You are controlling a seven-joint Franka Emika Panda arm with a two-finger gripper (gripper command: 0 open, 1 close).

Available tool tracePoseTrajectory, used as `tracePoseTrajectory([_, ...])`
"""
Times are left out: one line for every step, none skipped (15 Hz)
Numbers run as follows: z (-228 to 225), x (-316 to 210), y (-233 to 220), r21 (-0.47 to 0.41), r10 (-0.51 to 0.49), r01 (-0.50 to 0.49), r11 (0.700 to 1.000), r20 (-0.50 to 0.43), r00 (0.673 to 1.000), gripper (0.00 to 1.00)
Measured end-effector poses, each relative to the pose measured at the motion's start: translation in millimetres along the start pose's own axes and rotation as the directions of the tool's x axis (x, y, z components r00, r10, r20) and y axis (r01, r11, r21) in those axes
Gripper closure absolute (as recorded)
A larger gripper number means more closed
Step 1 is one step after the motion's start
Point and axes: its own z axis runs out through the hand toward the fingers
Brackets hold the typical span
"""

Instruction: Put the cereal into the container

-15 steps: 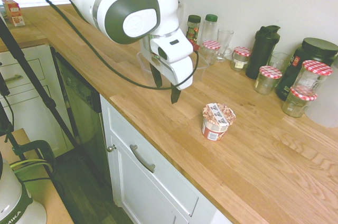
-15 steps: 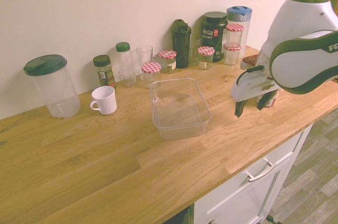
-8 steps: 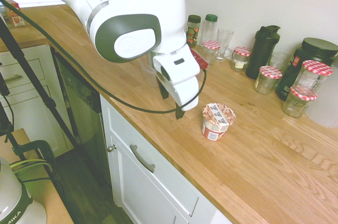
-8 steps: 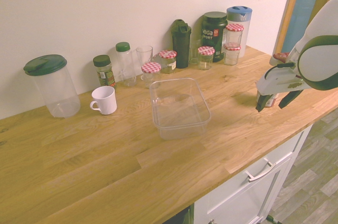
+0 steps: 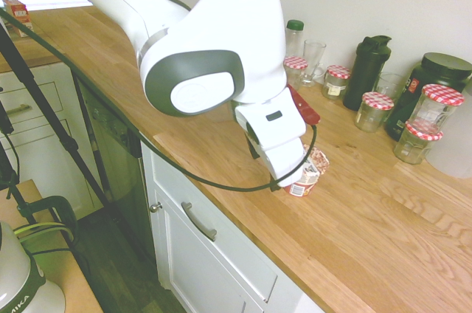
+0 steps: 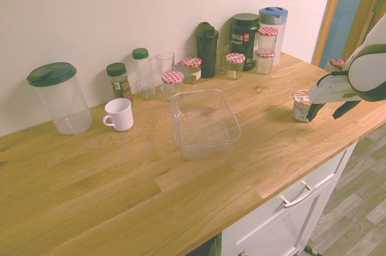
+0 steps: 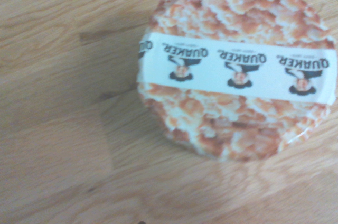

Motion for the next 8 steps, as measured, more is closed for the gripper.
tracePoseTrajectory([7,1,-1,-0.018,0.002,-0.002,1.0,-0.023,1.0,0.0])
tracePoseTrajectory([13,2,-5,-0.033,-0.003,0.002,0.999,-0.033,0.999,0.0])
tracePoseTrajectory([16,4,-11,-0.034,-0.014,0.012,0.999,-0.04,0.999,0.0])
tracePoseTrajectory([18,6,-17,-0.022,-0.022,0.021,1.0,-0.05,0.999,0.0])
tracePoseTrajectory([19,8,-23,-0.007,-0.032,0.032,0.999,-0.056,0.998,0.0])
tracePoseTrajectory([20,8,-27,0.003,-0.042,0.043,0.999,-0.053,0.998,0.0])
tracePoseTrajectory([21,9,-31,0.011,-0.054,0.054,0.998,-0.044,0.998,0.0])
tracePoseTrajectory([22,10,-35,0.021,-0.065,0.065,0.998,-0.035,0.997,0.0])
